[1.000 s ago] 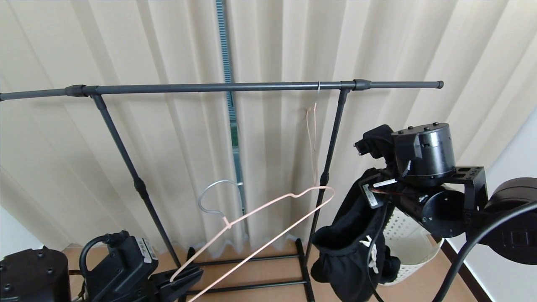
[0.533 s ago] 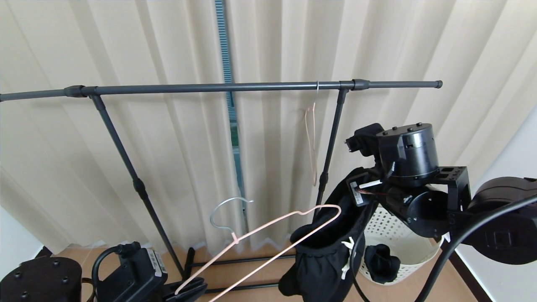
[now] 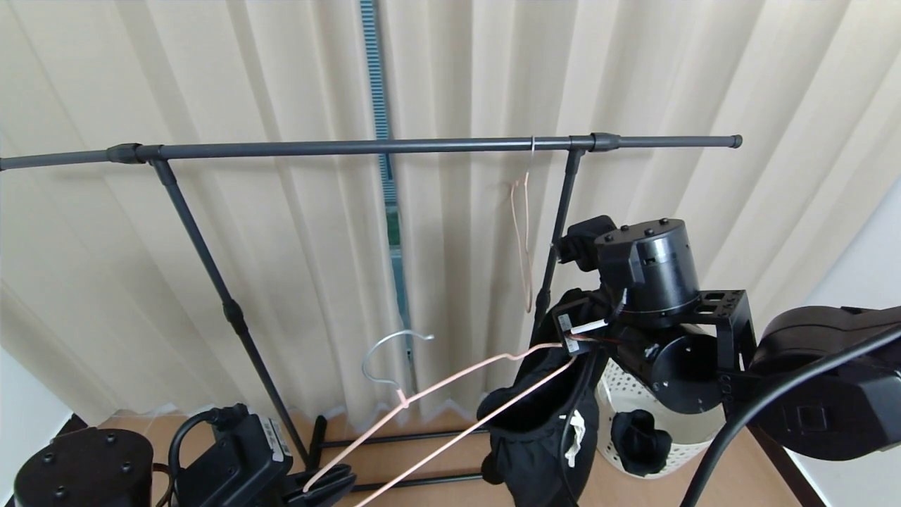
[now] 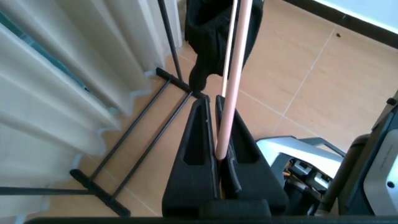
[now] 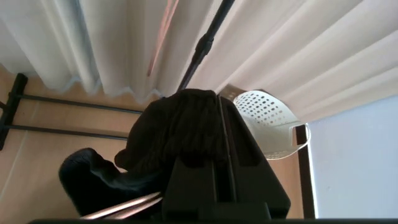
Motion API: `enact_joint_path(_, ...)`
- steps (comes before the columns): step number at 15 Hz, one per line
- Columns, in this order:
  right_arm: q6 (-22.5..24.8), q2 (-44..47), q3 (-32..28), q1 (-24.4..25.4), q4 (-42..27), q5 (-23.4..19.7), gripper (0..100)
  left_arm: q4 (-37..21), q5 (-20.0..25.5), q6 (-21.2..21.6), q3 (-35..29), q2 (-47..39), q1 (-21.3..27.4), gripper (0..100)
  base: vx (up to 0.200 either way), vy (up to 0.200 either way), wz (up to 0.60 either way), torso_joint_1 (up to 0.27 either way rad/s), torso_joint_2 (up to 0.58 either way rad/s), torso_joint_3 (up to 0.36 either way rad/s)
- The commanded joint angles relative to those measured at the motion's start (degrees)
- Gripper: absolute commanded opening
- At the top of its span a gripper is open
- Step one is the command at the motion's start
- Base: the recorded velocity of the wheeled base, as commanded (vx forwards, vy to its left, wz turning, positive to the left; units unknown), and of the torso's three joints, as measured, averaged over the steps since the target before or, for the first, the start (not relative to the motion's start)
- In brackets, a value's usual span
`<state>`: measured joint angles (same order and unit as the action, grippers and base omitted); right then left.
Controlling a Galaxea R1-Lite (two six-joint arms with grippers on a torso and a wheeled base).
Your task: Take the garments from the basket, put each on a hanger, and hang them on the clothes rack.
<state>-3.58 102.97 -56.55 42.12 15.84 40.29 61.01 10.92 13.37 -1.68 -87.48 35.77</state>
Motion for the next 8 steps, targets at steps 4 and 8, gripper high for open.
enact_joint_path(4,-0.9,-0.05,0.39,3.76,-0.19,0.32,0,7.89,-0.46,-1.16,0.89,-6.21,-0.17,0,0.0,0.0,0.0,0.0,0.0,0.0)
enact_joint_path(8,-0.9,0.12,0.3,4.82,-0.1,4.8,0,10.0,-2.49,-1.24,0.72,-7.53,-0.44,0,0.0,0.0,0.0,0.0,0.0,0.0)
